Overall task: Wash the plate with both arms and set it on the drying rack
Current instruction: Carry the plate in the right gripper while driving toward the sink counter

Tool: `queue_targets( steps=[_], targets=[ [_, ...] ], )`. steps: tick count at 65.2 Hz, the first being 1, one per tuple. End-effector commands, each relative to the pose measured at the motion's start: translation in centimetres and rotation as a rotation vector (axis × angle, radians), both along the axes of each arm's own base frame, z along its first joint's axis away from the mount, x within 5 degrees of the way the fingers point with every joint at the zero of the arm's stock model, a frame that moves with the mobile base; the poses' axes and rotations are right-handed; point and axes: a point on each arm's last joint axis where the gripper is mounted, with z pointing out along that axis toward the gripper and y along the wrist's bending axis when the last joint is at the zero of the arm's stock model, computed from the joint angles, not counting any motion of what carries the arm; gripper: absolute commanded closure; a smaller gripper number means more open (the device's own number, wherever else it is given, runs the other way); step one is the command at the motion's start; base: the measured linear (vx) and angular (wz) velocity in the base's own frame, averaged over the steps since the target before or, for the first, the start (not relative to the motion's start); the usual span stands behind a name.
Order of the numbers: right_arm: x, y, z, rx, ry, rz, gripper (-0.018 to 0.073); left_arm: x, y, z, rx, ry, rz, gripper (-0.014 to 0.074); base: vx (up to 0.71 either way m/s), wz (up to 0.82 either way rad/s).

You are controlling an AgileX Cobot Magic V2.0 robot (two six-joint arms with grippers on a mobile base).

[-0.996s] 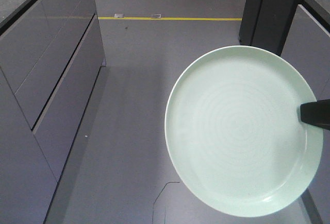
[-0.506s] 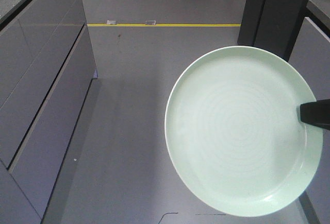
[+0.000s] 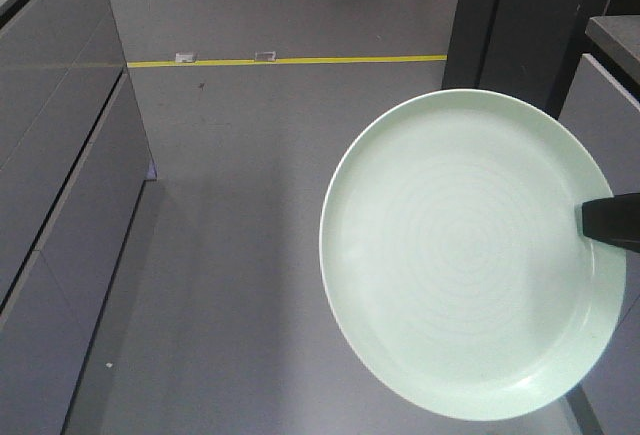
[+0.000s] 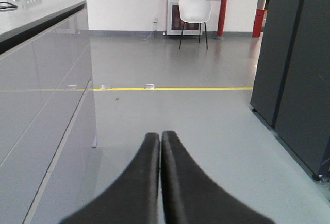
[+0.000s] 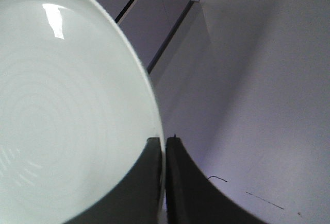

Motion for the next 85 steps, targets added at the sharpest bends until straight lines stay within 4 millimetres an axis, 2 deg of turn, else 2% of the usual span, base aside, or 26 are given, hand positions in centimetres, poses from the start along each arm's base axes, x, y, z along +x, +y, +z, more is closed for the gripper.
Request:
queue_targets(
  steps=[1,85],
  targets=[
    [0.00,0.12,1.26,0.043,-0.072,-0.017,0.0566,0.00,-0.02,-0.09,-0.012,-0.059,-0.005,0.0603,0.29,-0.12],
    [0.00,0.12,1.26,0.044,-0.071,-0.018,0.0566,0.00,-0.02,-0.09,-0.012,-0.059,-0.005,0.0603,0.20,-0.23]
  ],
)
